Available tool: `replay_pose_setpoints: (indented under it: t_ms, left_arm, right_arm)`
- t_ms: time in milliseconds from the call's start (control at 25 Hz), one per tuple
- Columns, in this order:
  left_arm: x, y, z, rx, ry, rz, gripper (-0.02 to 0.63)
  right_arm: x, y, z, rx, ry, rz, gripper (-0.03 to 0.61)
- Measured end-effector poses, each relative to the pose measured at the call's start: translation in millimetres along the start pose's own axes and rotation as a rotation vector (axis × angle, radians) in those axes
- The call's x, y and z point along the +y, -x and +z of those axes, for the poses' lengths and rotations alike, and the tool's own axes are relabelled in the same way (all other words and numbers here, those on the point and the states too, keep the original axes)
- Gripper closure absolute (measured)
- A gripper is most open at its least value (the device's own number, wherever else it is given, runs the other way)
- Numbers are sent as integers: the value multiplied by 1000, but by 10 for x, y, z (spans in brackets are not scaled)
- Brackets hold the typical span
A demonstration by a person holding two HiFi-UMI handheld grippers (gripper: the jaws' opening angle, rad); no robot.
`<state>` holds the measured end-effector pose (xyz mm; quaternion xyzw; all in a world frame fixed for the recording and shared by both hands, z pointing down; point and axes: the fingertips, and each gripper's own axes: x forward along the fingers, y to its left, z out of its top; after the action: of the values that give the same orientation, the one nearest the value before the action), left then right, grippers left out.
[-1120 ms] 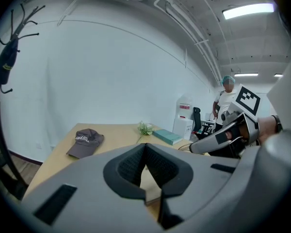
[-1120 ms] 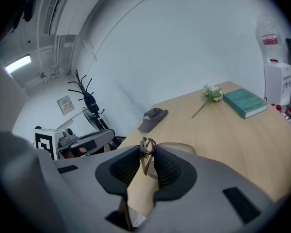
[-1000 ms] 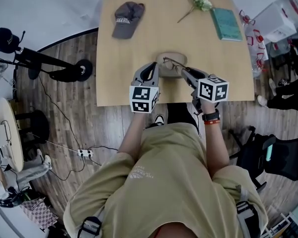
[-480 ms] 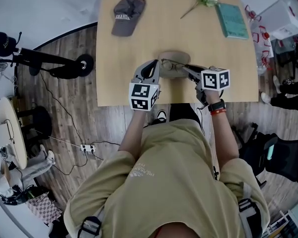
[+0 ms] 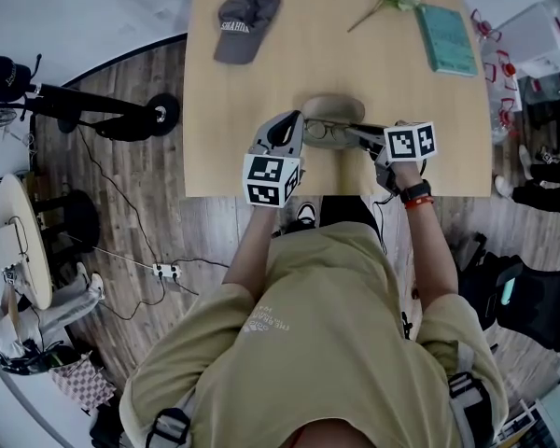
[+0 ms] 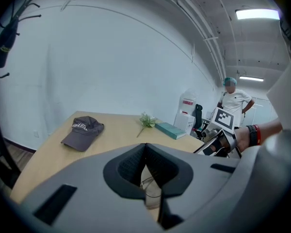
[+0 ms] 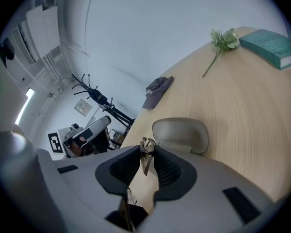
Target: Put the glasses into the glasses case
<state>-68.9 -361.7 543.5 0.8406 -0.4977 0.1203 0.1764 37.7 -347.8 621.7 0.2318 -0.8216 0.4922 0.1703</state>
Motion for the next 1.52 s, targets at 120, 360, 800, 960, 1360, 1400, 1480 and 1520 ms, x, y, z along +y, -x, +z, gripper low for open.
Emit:
replay_pose_setpoints:
  t_ms: [120, 360, 800, 960, 1360, 1400, 1480, 1520]
  left_arm:
    - [32, -20, 27, -10, 34, -3, 592]
    - [21, -46, 14, -4, 32, 3, 592]
    - [-58, -146, -99, 31, 32, -5, 592]
    - [-68, -167, -114, 40, 31, -7, 592]
    - [-76, -102, -169, 39, 34, -1, 592]
    - [-85, -98, -169, 39, 32, -1, 592]
    - [-104, -87, -185, 42, 29, -1, 592]
    - [-110, -78, -201, 44, 27, 0, 592]
  right_arm:
    - [-53, -50, -7, 32, -10, 22, 474]
    - [-152, -152, -69, 92, -36, 64, 474]
    - [-353, -237, -118, 150, -76, 95, 472]
    - [-426, -246, -187, 172, -65, 71, 469]
    - [-600, -253, -338, 245, 113, -117, 430]
    - [-629, -252, -367, 259, 139, -146, 427]
    - [-669, -252, -401, 264, 173, -188, 426]
    - [-681, -253, -409, 260, 186, -204, 423]
